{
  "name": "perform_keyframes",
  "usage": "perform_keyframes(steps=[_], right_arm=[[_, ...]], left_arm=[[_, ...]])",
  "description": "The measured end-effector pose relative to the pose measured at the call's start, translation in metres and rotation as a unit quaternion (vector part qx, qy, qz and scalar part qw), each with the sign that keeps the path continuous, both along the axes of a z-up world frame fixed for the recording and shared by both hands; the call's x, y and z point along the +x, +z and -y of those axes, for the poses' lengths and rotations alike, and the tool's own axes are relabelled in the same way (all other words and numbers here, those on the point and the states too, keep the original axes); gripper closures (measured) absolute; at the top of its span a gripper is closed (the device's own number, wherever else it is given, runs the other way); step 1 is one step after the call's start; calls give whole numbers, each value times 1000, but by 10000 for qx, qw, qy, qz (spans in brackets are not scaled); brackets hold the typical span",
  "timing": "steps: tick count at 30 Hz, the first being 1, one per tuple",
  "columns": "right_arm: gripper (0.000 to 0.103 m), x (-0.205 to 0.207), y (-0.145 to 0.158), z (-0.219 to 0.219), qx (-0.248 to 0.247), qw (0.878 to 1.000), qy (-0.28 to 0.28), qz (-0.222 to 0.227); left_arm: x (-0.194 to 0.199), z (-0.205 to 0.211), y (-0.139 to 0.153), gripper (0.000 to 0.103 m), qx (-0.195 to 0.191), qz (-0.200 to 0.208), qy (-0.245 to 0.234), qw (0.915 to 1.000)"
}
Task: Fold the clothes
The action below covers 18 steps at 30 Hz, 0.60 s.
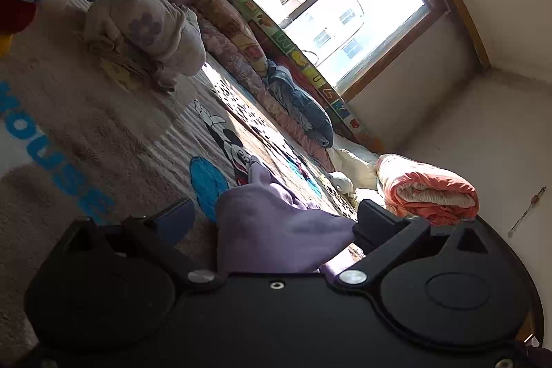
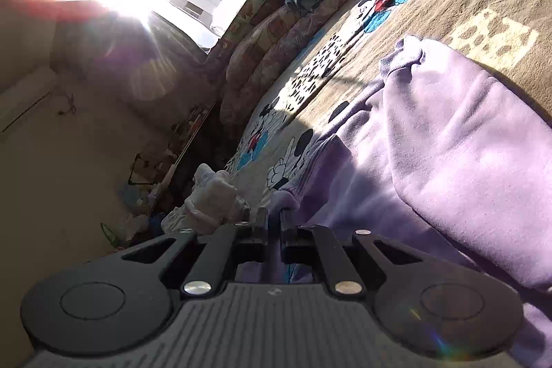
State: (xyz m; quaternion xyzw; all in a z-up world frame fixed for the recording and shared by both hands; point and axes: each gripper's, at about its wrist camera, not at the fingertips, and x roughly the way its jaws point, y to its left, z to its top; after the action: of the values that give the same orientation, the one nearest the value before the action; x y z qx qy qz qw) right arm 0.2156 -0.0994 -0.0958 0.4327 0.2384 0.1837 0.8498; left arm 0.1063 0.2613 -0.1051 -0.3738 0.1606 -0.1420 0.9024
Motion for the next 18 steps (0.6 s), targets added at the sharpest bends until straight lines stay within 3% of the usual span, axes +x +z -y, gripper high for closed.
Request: perform_keyframes(steps=[4,7,11,13,14,15,18], right_arm=[[97,-3,17,28,33,9996,-141,240],[97,-6,19,46,-58,9995,-275,156],[90,-4,-2,45,59,9986,130,-507],[64,-5,-16,32,14,9955,271,-911],[37,-5,-24,25,12,9934,317,-1105],[27,-5,-29,20,37,9924,311,-1188],[27,2,-40,5,145,9893,391,-1400]], left_arm=[[2,9,1,2,84,8,-166,9998],[4,19,1,2,273,-14,-280,9992],[5,25,2,2,384,-17,-245,9990],[4,25,3,2,312,5,-225,9993],[4,26,3,2,296,11,-220,9993],[3,27,4,2,291,15,-216,9993],[3,29,4,2,313,7,-211,9993]])
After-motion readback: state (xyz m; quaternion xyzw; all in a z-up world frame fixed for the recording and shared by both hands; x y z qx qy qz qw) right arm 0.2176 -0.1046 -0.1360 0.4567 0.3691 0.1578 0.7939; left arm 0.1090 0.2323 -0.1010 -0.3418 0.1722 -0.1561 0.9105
